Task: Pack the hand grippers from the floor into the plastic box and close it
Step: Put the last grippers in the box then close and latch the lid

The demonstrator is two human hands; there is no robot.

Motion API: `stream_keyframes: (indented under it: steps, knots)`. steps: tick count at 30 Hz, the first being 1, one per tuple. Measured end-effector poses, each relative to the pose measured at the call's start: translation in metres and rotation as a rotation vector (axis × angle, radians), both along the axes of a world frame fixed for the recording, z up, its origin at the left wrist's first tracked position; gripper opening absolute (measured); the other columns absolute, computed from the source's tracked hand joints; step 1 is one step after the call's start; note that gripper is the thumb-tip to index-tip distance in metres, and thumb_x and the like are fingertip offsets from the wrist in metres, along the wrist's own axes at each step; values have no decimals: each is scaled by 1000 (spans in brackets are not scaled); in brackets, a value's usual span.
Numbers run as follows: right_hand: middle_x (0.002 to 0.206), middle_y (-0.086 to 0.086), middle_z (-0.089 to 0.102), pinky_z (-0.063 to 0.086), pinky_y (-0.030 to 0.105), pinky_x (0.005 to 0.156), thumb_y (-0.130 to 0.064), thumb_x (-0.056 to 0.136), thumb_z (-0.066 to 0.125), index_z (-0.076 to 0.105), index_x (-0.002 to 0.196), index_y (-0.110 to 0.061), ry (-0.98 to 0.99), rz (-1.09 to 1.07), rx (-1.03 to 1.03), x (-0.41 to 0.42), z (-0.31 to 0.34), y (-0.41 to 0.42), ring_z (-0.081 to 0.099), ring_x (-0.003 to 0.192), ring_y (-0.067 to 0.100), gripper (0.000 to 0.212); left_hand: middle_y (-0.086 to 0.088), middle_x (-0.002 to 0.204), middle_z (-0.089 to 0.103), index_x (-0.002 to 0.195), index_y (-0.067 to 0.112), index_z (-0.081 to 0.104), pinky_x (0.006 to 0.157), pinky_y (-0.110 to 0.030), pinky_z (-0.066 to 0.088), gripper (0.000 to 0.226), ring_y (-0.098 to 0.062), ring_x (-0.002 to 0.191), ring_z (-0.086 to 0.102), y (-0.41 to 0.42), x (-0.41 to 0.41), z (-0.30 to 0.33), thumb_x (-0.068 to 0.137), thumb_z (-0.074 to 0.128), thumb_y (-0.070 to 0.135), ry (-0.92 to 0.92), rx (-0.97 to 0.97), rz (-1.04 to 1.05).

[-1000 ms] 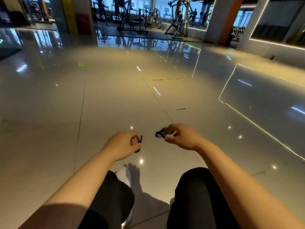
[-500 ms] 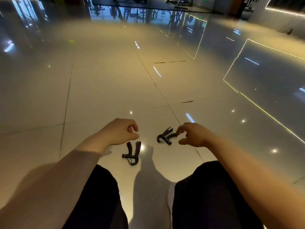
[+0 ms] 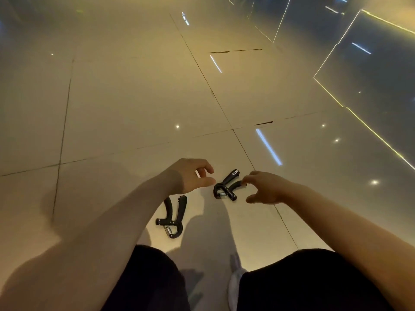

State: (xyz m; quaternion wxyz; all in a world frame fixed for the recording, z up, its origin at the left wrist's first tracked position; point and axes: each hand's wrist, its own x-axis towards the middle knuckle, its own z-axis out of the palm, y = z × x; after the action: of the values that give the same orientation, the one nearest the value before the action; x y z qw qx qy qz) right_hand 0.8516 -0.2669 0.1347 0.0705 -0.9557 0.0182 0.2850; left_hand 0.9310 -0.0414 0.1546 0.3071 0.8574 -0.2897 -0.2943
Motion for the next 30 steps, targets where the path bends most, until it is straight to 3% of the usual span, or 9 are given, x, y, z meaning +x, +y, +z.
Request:
stream_keyframes:
  steps: [2,8,11,15,18,23,25,27,30]
  knots:
    - [140,0,40,41,35,99,-38,86,63,41,137,-26,18,-12,-45,5,-26,-9,43,124,20,58,10,100,56,114,26,59,73,-13,42,29,-9,94,56,-1,15,-24,88,60,39,17,2,17]
    - [152,5,25,36,42,106,-41,85,63,23,146,-26,171,-11,-132,15,-127,-12,28,135,26,74,4,135,42,132,28,46,98,-32,37,46,-18,124,39,29,25,-142,89,57,39,-132,231,92]
    - [156,5,14,28,47,110,-44,84,62,15,149,-26,196,-57,-114,38,-171,-13,16,142,28,82,0,145,31,139,26,40,101,-39,36,58,-23,131,31,52,4,-199,86,60,42,-127,343,210]
    - [156,3,14,25,48,111,-41,88,53,18,147,-26,62,-186,-81,70,-222,-27,11,142,27,70,0,147,30,142,22,37,105,-31,30,61,-19,134,30,87,-16,-248,88,60,38,52,344,319]
    - [156,4,13,22,51,111,-44,93,45,21,146,-28,50,-117,-146,69,-244,-30,10,142,30,60,2,152,26,143,22,35,107,-29,27,64,-17,138,27,106,-27,-266,87,59,42,74,332,305]
    - [156,5,17,24,48,111,-46,94,41,20,147,-27,-1,-101,-139,41,-242,-22,14,141,31,59,2,158,4,146,25,29,101,-19,19,66,-15,143,13,81,-65,-268,89,60,31,175,267,456]
    - [158,6,10,21,47,114,-49,93,42,10,149,-26,45,-116,-161,27,-238,-13,10,142,32,69,1,157,8,146,26,27,103,-20,20,66,-17,142,14,66,-71,-264,89,60,34,224,262,472]
    - [158,7,5,17,46,115,-59,85,50,2,150,-23,126,-105,-164,14,-232,0,8,143,33,88,3,149,32,144,29,31,99,-24,32,61,-17,134,34,58,-72,-264,89,57,37,202,242,410]
    - [154,7,18,23,41,112,-68,77,55,9,149,-23,146,-73,-145,0,-222,17,21,139,31,97,10,102,67,137,37,43,68,-22,45,48,-10,88,62,56,-56,-261,90,50,43,21,210,289]
